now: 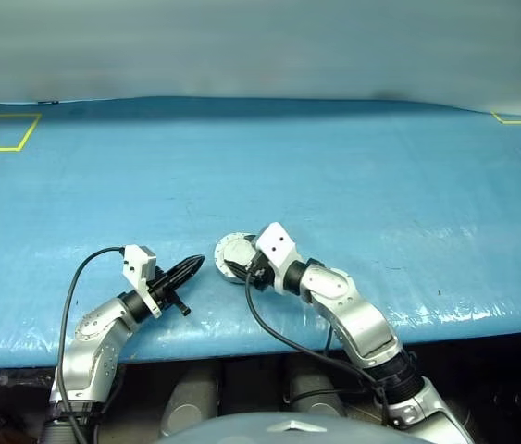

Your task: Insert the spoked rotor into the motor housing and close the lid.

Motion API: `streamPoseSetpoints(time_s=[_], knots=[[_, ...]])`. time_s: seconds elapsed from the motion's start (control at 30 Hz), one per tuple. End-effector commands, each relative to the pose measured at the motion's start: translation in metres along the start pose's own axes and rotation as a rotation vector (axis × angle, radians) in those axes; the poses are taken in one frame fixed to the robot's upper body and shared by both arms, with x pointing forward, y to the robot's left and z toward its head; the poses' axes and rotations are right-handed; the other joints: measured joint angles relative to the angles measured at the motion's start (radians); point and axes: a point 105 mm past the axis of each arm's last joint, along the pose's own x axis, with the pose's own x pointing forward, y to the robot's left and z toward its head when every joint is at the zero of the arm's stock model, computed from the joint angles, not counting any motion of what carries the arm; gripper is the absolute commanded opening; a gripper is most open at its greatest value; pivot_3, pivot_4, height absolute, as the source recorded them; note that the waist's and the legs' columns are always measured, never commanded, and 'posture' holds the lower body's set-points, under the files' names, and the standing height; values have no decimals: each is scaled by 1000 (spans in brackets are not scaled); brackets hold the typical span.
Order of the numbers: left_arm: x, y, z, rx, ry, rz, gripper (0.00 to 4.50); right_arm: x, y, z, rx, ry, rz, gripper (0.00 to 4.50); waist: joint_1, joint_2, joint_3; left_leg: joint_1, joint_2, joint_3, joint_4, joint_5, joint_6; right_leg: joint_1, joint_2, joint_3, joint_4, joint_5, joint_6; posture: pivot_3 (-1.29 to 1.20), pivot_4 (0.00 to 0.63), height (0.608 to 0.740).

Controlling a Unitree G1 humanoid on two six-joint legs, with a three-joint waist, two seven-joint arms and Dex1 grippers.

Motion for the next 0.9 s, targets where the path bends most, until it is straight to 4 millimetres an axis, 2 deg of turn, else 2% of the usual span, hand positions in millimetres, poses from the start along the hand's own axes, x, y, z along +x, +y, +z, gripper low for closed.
streamPoseSetpoints(time_s=[0.03,0.3,0.5,0.63,0.9], knots=[[2,-4,12,45,-29,-19,0,1,4,0,-18,4,2,3017,0,0,0,0,0,0,0,0,0,0,0,0,0,0,0,0,150,740],[3,-5,12,48,-30,-22,0,1,-3,-20,-54,80,-23,3017,-3,0,0,1,0,0,0,0,0,-1,0,0,0,0,0,0,150,740],[2,-5,11,46,-27,-18,0,2,-1,-33,-36,123,-19,3017,-6,0,-2,3,1,0,0,-1,-2,0,-5,-2,0,0,0,0,150,740],[2,-5,11,46,-27,-18,0,4,1,-31,8,114,-6,3017,-7,-1,-3,3,1,0,0,-3,-5,0,-5,-3,0,0,0,0,150,740],[3,-6,11,46,-23,-26,0,8,0,-25,-48,83,29,3017,-12,-1,-3,4,1,0,0,-3,-5,0,-5,-4,0,0,0,0,150,740]])
